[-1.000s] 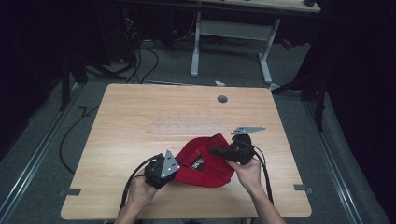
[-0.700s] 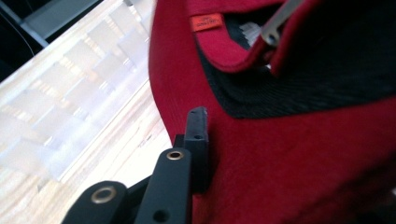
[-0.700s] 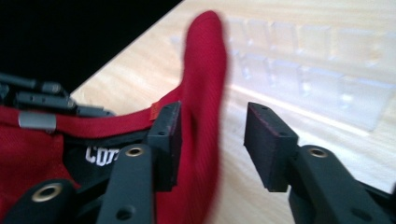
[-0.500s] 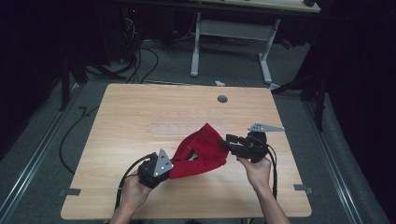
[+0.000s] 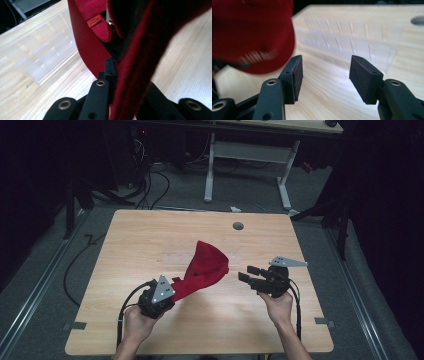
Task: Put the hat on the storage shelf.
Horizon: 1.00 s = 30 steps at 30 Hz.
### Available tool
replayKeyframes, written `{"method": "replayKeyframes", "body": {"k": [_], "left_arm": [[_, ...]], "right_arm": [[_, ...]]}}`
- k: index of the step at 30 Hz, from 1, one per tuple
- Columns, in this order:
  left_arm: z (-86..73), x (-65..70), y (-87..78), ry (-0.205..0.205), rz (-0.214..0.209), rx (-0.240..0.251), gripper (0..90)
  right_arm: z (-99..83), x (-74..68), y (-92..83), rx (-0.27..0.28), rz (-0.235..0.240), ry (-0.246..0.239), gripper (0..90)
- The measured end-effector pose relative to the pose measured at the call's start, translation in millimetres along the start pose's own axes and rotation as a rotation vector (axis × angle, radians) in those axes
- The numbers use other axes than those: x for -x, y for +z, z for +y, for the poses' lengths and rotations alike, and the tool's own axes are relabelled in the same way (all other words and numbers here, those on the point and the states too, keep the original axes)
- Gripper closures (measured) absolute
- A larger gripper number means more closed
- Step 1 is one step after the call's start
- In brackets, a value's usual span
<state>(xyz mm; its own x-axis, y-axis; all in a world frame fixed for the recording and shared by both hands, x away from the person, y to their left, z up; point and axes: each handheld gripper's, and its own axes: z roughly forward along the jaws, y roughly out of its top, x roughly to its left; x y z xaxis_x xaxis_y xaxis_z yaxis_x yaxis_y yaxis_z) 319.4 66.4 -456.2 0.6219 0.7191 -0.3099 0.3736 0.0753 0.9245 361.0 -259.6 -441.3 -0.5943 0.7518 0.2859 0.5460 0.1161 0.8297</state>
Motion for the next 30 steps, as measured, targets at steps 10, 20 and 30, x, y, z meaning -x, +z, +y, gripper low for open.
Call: {"method": "replayKeyframes", "body": {"k": [10, 20, 30], "left_arm": [[9.4, -16.1, -5.9, -0.110, 0.024, 0.045, 85.2], [18.5, -30.7, -8.4, -0.189, 0.044, 0.086, 85.1], [26.1, -41.7, -9.6, -0.242, 0.064, 0.111, 84.9]], "right_arm": [[-42.8, 21.8, 17.6, -0.085, -0.116, 0.019, 42.4], [-66.6, 42.4, 20.4, -0.142, -0.347, -0.009, 37.9], [-78.7, 50.7, 20.0, -0.187, -0.434, -0.041, 31.6]]}}
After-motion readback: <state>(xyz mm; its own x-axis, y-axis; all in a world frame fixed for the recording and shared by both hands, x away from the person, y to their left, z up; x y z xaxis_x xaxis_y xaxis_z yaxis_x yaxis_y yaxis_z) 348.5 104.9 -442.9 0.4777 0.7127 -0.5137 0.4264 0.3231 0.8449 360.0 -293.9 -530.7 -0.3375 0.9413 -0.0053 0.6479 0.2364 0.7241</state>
